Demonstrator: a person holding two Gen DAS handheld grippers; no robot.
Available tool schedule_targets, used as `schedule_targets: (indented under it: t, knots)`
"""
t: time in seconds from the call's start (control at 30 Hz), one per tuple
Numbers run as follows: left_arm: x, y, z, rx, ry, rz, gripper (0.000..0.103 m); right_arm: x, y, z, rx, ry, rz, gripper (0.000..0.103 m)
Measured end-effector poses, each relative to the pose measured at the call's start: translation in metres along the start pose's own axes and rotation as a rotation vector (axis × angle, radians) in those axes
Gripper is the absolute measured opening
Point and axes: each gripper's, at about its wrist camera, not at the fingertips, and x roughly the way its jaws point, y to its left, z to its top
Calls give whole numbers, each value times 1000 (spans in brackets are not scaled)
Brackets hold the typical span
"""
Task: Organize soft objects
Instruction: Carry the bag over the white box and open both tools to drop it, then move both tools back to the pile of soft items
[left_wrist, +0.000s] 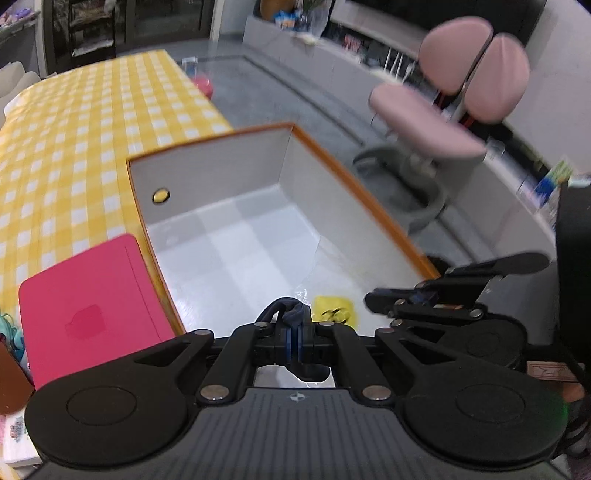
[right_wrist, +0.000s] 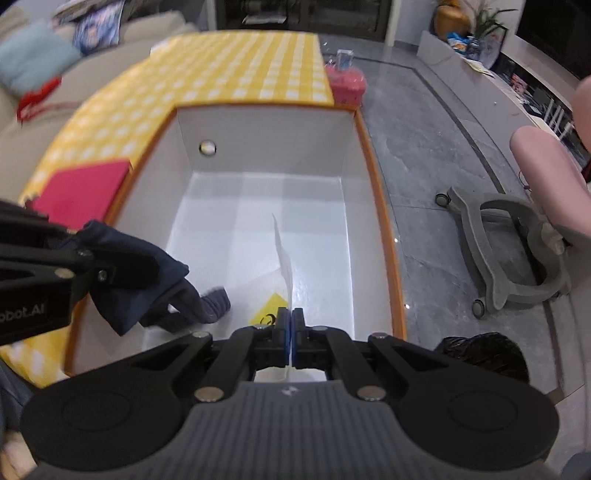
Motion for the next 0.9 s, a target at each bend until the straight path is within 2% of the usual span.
schedule_targets:
  t: [0.23,0.37,0.4,0.43,0.47,0.5,0.53,0.63,0.67,0.7,0.77,0.9]
  knots:
    - [20,0,3,28,85,54,3,14,3,-2,-79,61,-27,0]
    - [20,-1,3,32,98,53,8,12,0,-3,-75,67,-15,7]
    - [19,-1,2,30,88,57,15,10,-2,-2,-69,64,-8,10]
    - [17,-1,2,30,81,67,19,9,-2,-2,-68,59,-4,15]
    - [15,-1,2,31,72,70,28,7,-1,-2,-70,53,-6,20]
    - [11,-2,2,30,58,71,36,5,0,-2,-74,44,-13,30]
    - [7,-2,2,30,46,69,37,1,1,-2,-79,32,-23,35]
    - [-4,-4,2,30,14,68,39,-12,4,-1,-89,3,-40,37]
    - [-10,-4,1,23,-10,65,43,-17,4,-1,-87,-7,-45,38]
    - [-18,-5,0,18,-41,59,49,-22,4,0,-86,-21,-48,43]
    - [-34,-6,-3,15,-109,51,53,-37,5,0,-82,-63,-51,47]
    - [-67,-4,-10,10,-226,51,54,-68,13,2,-64,-163,1,49]
